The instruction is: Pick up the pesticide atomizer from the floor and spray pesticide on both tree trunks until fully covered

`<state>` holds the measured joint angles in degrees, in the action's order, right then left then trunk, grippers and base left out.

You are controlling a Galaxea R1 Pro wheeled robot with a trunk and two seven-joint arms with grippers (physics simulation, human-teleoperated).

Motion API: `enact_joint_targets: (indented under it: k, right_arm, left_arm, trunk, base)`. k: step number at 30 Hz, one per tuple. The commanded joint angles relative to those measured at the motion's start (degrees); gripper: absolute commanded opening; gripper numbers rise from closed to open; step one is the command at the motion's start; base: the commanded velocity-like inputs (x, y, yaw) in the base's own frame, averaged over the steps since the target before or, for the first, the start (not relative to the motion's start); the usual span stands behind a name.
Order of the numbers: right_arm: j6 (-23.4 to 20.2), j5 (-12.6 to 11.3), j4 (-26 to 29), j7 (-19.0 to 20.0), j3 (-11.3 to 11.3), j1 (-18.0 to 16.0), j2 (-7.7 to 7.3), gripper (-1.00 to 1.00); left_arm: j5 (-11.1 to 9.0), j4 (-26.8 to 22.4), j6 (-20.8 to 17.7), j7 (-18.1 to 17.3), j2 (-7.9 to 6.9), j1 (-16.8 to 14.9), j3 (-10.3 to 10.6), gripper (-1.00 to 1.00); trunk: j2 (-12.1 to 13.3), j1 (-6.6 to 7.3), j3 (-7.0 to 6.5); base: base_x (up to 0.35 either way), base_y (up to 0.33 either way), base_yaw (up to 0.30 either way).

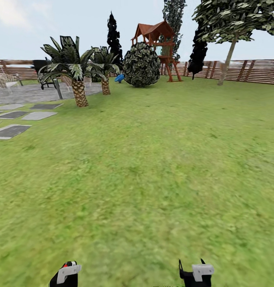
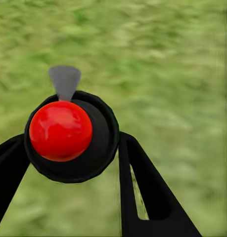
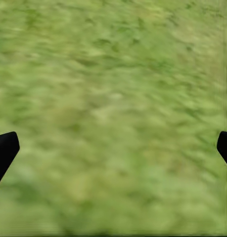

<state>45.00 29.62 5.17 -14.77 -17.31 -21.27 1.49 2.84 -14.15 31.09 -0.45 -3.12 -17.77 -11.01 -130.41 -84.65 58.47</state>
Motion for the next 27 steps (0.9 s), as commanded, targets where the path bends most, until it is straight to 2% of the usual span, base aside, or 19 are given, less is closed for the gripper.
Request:
enact_joint_targets:
  k: [1, 27]
  right_arm:
    - [0.0, 0.0, 0.0, 0.0, 0.0, 0.0, 0.0, 1.0]
    - [0.0, 0.0, -0.1, 0.0, 0.0, 0.0, 0.0, 1.0]
  left_arm:
    - [0.0, 0.0, 0.0, 0.0, -0.01, 0.0, 0.0, -1.0]
    - [0.1, 0.1, 0.0, -0.1, -0.04, 0.0, 0.0, -1.0]
  trunk:
    - [0.0, 0.0, 0.0]
    - [0.0, 0.0, 0.0]
  base:
    - [0.0, 0.0, -0.286]
    - [0.0, 0.0, -0.298]
